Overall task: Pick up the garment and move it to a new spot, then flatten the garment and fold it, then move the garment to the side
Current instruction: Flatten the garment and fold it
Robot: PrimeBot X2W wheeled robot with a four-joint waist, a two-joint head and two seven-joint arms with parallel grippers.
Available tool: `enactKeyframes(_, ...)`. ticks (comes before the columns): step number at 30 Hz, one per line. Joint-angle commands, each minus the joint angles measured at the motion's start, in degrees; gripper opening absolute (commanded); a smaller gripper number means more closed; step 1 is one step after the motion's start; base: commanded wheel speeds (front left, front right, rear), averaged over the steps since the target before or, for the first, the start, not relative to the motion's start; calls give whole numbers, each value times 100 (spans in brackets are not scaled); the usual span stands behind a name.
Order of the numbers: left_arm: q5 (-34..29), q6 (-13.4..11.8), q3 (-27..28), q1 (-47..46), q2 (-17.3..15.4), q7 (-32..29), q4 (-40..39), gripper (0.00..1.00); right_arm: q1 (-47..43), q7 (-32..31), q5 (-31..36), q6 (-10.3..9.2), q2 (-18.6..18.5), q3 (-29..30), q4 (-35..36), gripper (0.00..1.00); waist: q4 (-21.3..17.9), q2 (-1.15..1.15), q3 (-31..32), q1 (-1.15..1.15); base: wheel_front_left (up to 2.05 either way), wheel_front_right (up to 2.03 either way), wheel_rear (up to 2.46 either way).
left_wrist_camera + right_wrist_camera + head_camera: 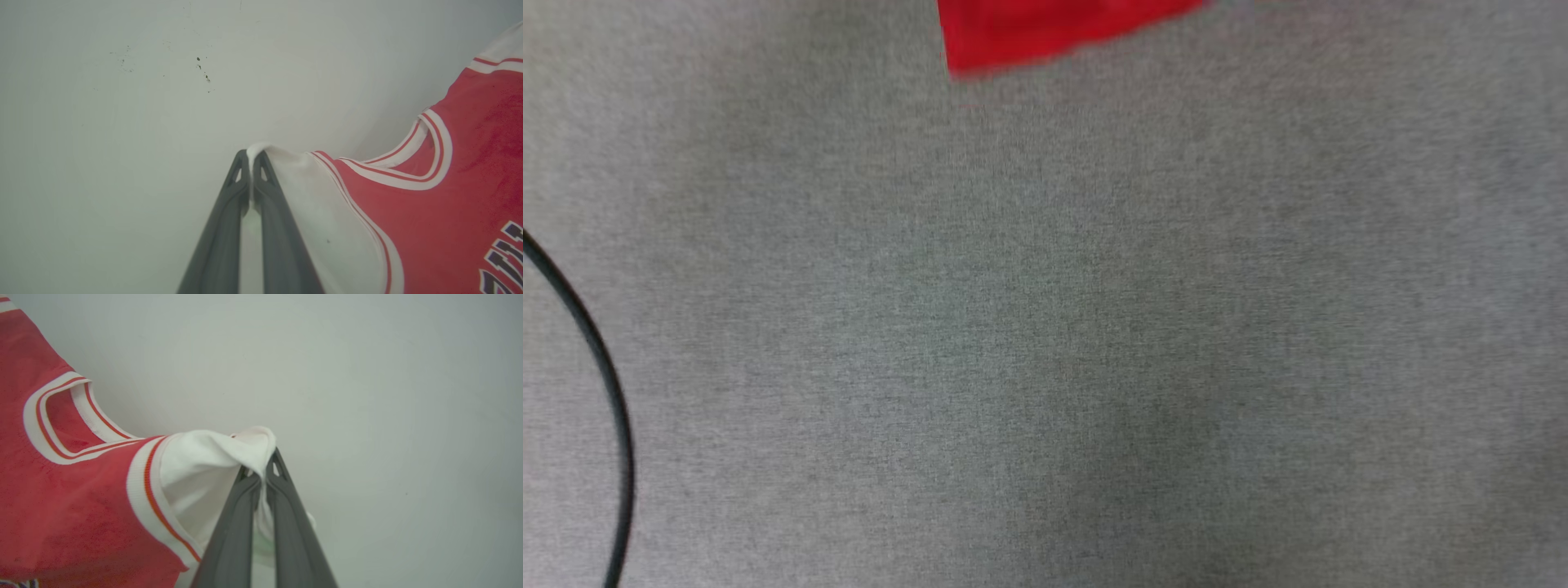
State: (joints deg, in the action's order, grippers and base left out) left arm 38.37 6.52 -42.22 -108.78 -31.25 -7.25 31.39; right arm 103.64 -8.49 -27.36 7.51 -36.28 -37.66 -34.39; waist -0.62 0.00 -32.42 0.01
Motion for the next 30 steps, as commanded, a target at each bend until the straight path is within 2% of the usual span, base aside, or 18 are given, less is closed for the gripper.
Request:
enactKeyframes(1,-16,0,59,-202,24,93,59,0,214,71,79,-4,79,16,-71,0,30,0,-181,-1,0,0,0)
enactKeyframes(9,59,64,108,-890,145,467,646,0,1031,423,298,-4,406,-126,-678,0,100,0,-356,-1,0,0,0)
enactKeyframes(14,146,85,-30,-728,177,690,908,0,1055,613,210,-4,527,-423,-1040,0,108,0,-377,-1,0,0,0)
enactKeyframes(21,401,92,-419,32,99,1018,1096,0,357,1083,-101,-4,648,-1022,-1350,0,43,0,-251,-1,0,0,0)
enactKeyframes(30,936,90,-866,2069,-183,1539,1060,0,-1447,1844,-693,-4,984,-1648,-1471,0,-78,0,507,-1,0,0,0)
